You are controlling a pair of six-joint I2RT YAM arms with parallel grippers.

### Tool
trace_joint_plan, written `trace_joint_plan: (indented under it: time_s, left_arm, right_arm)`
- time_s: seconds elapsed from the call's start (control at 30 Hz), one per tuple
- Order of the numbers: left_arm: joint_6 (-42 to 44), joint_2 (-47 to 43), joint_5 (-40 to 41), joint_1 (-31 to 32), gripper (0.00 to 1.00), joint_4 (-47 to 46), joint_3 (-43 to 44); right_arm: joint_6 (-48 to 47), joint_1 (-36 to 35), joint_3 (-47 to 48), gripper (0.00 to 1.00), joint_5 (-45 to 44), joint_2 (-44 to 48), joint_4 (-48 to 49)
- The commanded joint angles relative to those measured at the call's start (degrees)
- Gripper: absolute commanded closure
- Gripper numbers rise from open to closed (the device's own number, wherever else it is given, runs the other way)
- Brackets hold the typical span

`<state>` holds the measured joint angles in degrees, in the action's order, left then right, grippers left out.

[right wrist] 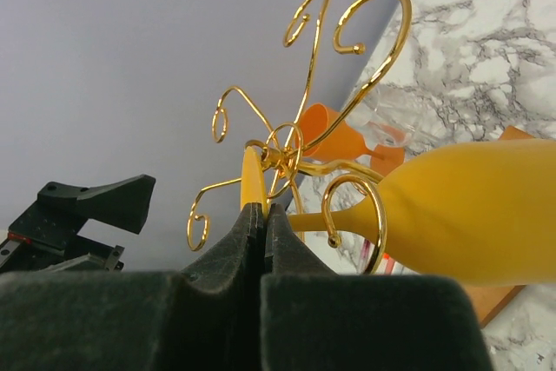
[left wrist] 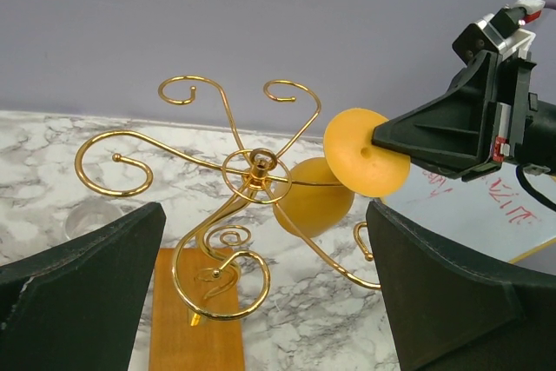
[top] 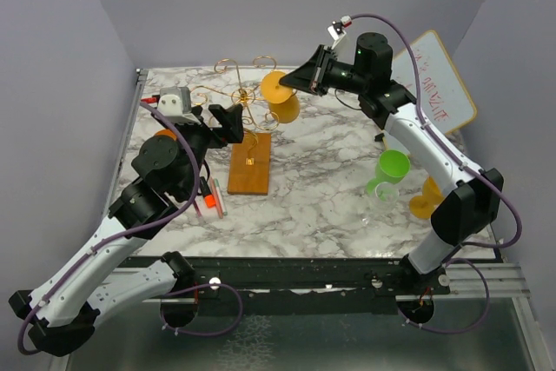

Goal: Place the wine glass upside down on the wine glass rack

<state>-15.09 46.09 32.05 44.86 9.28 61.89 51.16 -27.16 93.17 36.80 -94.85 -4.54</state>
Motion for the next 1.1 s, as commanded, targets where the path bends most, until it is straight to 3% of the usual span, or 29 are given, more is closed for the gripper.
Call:
trace_joint_plan:
  time_s: [0.0, 0.57, 0.93, 1.07]
  left_arm:
    - [0.2, 0.0, 1.5, 0.3, 0.01, -0.8, -0.8]
    - [1.4, 0.3, 1.4, 0.2, 0.01, -1.2, -0.5]
    - [2.1, 0.8, 0.9, 0.2, 0.01, -1.7, -0.3]
    - [2.1, 0.8, 0.7, 0.2, 0.01, -2.1, -0.4]
  right_arm:
    - [-1.6, -0.2, -0.7, 0.99, -1.3, 2.8, -3.2]
    - [-2.8, -0.2, -3.7, 0.99, -18.2, 8.8, -4.7]
    - [-3.6, -0.2, 0.8, 0.99, -14.6, 2.1, -3.2]
    - [-4.7, -0.2, 1.6, 0.95, -12.9, 0.8, -2.7]
